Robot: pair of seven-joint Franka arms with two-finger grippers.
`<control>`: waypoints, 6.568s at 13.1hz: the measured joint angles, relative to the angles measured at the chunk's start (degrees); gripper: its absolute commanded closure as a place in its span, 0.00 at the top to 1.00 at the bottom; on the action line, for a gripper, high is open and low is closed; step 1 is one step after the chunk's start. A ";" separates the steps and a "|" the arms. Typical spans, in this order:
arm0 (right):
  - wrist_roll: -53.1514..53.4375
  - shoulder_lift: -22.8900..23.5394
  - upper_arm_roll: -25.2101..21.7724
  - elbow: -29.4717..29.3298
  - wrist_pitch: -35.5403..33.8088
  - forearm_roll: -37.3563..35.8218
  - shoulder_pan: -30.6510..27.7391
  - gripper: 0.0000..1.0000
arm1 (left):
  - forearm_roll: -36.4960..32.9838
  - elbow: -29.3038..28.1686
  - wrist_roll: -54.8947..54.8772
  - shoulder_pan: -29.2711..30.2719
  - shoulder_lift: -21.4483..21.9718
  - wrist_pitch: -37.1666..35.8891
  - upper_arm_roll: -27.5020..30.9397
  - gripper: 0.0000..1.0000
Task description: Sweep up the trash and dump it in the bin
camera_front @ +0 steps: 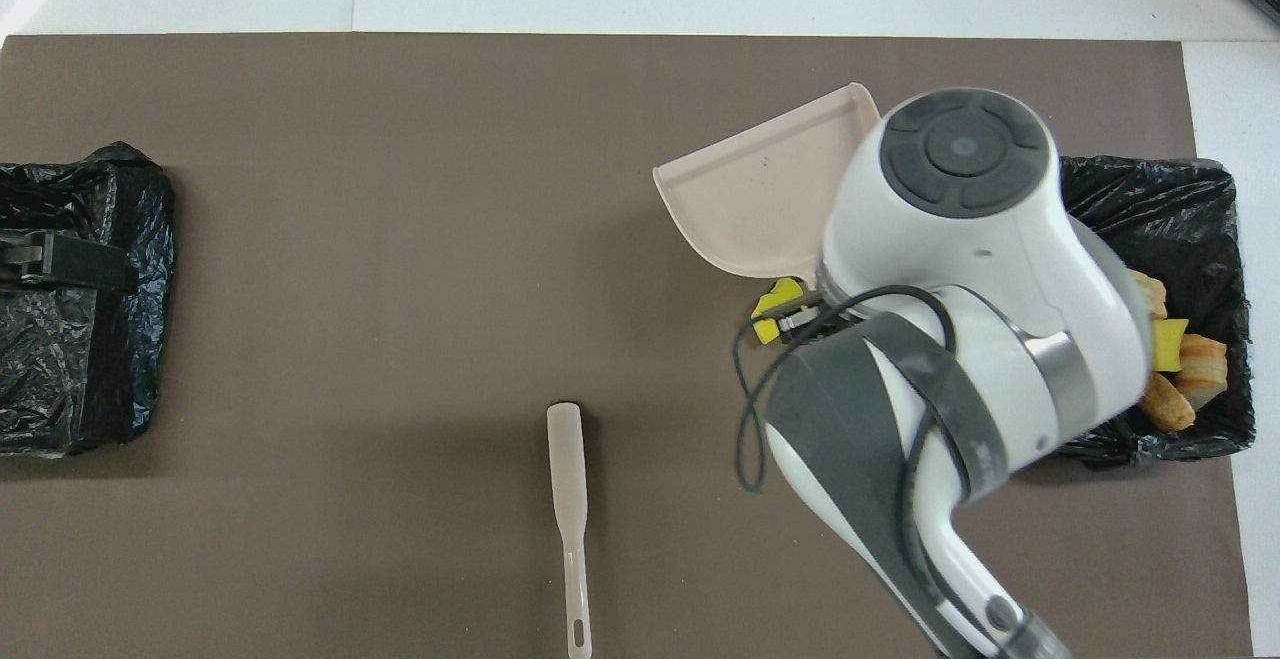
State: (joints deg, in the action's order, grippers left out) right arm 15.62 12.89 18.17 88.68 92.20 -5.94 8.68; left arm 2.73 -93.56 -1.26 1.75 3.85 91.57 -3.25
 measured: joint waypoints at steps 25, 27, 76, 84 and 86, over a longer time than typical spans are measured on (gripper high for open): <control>24.25 24.11 -0.51 -16.51 14.19 2.81 16.63 1.00 | -0.01 -1.76 -0.40 -11.12 -0.40 6.33 1.82 1.00; 24.25 19.84 -0.41 -14.12 9.76 4.35 16.63 1.00 | -0.01 -1.70 -0.40 -11.16 -2.18 9.93 1.86 1.00; 6.79 -21.08 -0.38 40.25 13.44 -3.50 -5.92 0.00 | -4.91 -12.27 9.31 -32.39 -18.47 35.66 3.16 0.00; 2.74 -10.62 0.17 40.01 20.66 -9.94 -11.89 0.00 | -4.91 -10.67 -31.70 -26.47 -14.40 18.20 3.35 0.00; 2.75 -9.07 0.57 38.71 21.77 -4.25 -10.56 0.00 | -4.91 -11.31 -40.48 -25.57 -14.17 17.18 3.39 0.00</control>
State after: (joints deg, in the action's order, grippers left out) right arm 18.37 3.82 18.74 127.39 113.97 -10.19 -1.88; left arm -2.19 -104.87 -41.73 -23.83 -10.32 108.75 0.13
